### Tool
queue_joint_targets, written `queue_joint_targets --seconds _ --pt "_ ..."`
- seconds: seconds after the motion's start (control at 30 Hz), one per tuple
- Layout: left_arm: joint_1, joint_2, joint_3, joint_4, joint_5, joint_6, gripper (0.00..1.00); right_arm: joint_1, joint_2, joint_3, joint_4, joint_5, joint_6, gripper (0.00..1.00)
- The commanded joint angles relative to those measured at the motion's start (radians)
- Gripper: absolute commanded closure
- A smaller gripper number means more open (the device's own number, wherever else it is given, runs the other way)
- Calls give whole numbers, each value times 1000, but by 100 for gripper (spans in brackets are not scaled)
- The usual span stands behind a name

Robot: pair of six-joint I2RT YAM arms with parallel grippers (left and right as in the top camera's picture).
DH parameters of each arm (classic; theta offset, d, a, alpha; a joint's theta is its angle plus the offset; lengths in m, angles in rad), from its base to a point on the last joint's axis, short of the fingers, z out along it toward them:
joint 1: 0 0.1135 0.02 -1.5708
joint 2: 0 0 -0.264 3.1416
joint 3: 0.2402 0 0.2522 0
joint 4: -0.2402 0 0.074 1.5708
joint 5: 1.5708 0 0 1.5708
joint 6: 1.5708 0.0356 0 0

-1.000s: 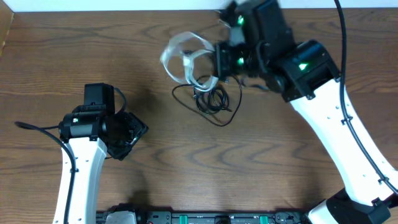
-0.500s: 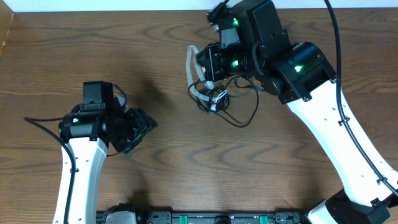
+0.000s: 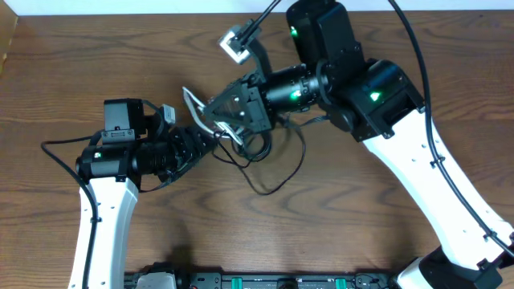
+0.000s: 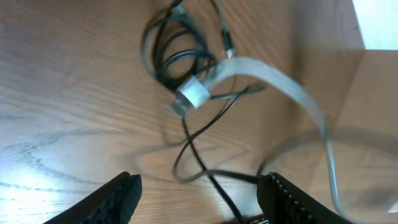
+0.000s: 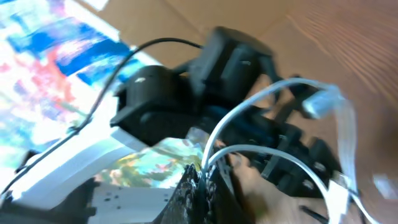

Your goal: Untangle cables

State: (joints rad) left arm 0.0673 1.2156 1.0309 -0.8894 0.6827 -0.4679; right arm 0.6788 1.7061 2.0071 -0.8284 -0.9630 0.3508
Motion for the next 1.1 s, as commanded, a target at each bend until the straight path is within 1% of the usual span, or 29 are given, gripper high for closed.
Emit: queue_joint_targets --seconds 0.0,0.17,0.3,0.33,0.37,0.4,0.43,0.47,0.5,0.53,0.6,0.7,0.83,0.9,0.97,1.03,1.07 --pt "-11 -1 7 5 25 -20 35 33 -11 7 49 -104 -4 95" --pt "-37 -1 7 10 24 -20 35 43 -11 7 87 -85 -4 98" --pt "-41 -1 7 10 24 -20 36 43 -11 7 51 62 -3 98" --pt "-41 -1 7 10 24 -20 41 43 -11 7 39 100 -4 98" --pt "-41 -1 7 10 22 -19 48 42 -11 7 25 149 -4 99" --pt "-41 -1 7 9 12 -20 59 42 -11 7 1 233 -4 98" --pt "-41 -1 7 8 -5 -20 75 41 -11 7 -30 348 -3 98" --pt "-41 -1 7 3 -35 -21 88 41 -11 7 -83 535 22 98" --pt "-41 -1 7 -6 -62 -29 92 41 -11 7 -121 668 51 98" --pt "-41 -1 7 -21 -94 -43 92 41 -10 7 -169 819 94 99" --pt "-41 -1 7 -51 -166 -78 92 41 -10 7 -250 1062 161 98" --pt "-41 -1 7 -89 -281 -135 92 39 -8 6 -352 1394 215 98" --pt "-41 -1 7 -121 -364 -201 92 15 -8 6 -466 1696 308 99" --pt "-41 0 7 -124 -377 -210 93 -6 -8 6 -512 1782 346 98" --pt "-40 0 7 -129 -394 -226 92 -31 -8 6 -538 1811 360 99" --pt "-40 0 7 -142 -420 -262 92 -60 -8 6 -545 1789 364 98" --pt "-41 0 7 -146 -422 -272 92 -74 -8 6 -544 1747 371 96"
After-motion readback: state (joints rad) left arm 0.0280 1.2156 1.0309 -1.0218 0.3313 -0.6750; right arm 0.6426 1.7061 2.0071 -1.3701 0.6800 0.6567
